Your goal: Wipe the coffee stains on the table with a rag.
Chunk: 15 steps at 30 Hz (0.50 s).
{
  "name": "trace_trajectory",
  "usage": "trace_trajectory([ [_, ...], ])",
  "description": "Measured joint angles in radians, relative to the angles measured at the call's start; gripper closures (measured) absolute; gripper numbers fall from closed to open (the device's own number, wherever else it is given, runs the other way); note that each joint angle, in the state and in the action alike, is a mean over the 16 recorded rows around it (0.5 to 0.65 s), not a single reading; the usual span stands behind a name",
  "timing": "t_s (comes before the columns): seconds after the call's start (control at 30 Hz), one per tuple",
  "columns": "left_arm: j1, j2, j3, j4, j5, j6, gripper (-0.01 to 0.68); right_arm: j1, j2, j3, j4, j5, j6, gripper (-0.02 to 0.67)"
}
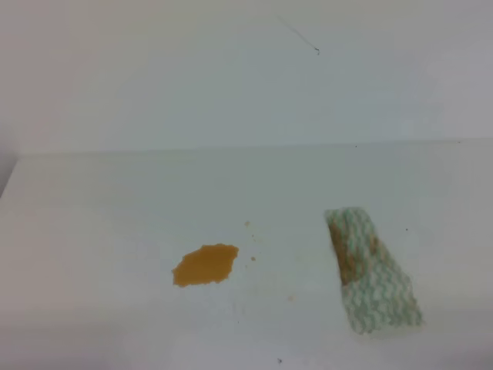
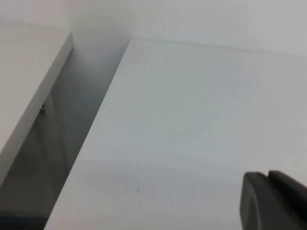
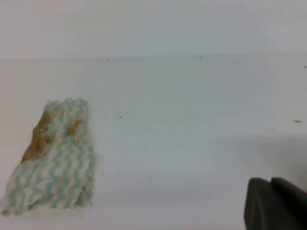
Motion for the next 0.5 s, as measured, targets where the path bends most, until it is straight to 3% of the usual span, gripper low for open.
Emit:
trace_trajectory([
  [0.5,0.0,0.0,0.0,0.0,0.0,0.0,0.672,0.0,0.0,0.0,0.0,0.0,0.0,0.65],
])
